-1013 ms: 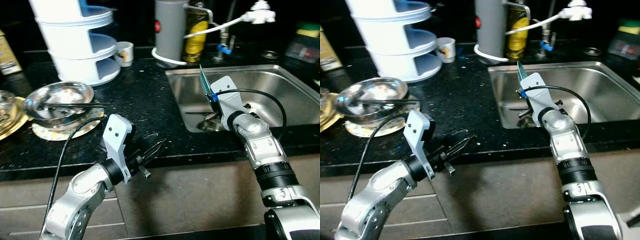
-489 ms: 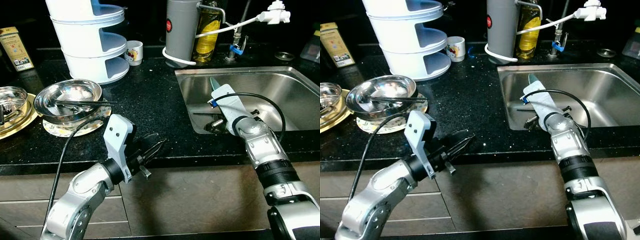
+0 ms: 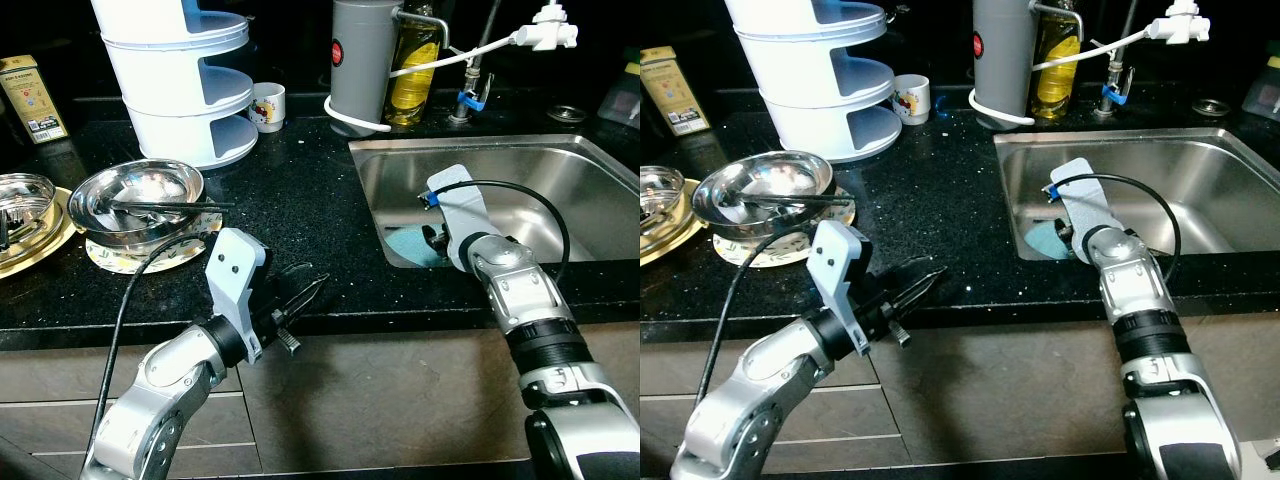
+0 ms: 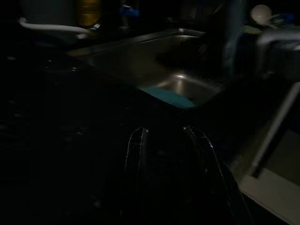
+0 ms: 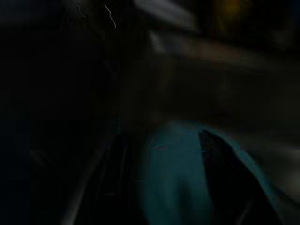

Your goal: Kitchen organization

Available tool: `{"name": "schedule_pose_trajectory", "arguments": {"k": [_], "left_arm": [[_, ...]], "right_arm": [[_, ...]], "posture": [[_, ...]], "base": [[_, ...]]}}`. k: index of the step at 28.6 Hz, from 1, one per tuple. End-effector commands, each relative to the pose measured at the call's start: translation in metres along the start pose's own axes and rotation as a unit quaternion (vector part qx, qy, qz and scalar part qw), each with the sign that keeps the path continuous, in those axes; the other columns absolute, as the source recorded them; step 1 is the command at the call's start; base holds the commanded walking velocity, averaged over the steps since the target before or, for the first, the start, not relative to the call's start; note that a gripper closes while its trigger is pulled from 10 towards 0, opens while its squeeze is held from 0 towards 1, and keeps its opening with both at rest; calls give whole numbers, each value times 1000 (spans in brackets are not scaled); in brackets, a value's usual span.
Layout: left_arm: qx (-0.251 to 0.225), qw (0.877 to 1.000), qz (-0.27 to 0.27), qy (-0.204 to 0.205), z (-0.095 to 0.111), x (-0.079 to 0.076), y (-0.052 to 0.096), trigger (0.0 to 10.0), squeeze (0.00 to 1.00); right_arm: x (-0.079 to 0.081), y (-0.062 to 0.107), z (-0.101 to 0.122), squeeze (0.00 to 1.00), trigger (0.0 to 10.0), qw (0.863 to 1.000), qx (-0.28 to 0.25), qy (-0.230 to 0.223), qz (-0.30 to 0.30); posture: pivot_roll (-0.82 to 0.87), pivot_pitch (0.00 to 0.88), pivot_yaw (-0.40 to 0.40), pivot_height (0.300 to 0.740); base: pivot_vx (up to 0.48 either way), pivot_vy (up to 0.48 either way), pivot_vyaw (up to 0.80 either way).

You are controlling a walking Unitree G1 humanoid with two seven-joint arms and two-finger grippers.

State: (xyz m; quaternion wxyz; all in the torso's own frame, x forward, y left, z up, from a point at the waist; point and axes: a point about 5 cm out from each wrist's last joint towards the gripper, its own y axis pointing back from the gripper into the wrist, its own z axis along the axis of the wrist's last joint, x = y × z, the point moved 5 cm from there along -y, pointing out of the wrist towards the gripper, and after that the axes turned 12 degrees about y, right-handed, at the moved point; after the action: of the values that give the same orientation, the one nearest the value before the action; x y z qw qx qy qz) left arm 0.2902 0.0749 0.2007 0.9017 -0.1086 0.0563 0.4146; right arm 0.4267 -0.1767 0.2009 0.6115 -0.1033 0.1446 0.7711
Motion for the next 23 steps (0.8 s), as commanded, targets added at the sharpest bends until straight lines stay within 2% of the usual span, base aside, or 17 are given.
{"name": "schedule_pose_trajectory", "arguments": {"k": [1,2,3,5,9,12,14,17,18,23], "left_arm": [[3,1000,26,-4,-2,10,0,10000,0],[3,1000,26,-4,-2,10,0,10000,0],[6,999,38,-10,-2,14,-1,10000,0],[6,999,42,-12,-3,15,-2,10000,0],[3,999,47,-12,-2,16,-2,10000,0],[-6,998,54,-13,3,19,-2,10000,0],[-6,998,54,-13,3,19,-2,10000,0],[-12,998,63,-15,6,23,-2,10000,0],[-20,995,87,-34,11,30,-1,10000,0],[-20,993,111,-42,13,38,-1,10000,0]], "right_arm": [[2,7,36,0,10000,992,-106,-64,24],[2,7,36,0,10000,992,-106,-64,24],[8,13,48,0,10000,984,-148,-91,43],[11,16,52,0,10000,979,-164,-105,51],[40,34,80,0,10000,943,-253,-180,124],[62,43,87,0,10000,925,-276,-199,168],[62,43,87,0,10000,925,-276,-199,168],[71,47,91,0,10000,918,-283,-209,186],[80,45,90,0,10000,915,-271,-223,198],[88,44,88,0,10000,916,-259,-230,200]], "posture": [[38,0,-3,740],[38,0,-3,740],[38,0,-4,740],[38,0,-4,740],[34,0,-3,740],[34,0,-3,740],[34,0,-3,740],[38,0,-2,740],[39,0,-1,740],[40,0,0,740]], "base": [[0,0,0],[0,0,0],[0,0,0],[0,0,0],[0,0,0],[0,0,0],[0,0,0],[0,0,0],[0,0,0],[0,0,0]]}}
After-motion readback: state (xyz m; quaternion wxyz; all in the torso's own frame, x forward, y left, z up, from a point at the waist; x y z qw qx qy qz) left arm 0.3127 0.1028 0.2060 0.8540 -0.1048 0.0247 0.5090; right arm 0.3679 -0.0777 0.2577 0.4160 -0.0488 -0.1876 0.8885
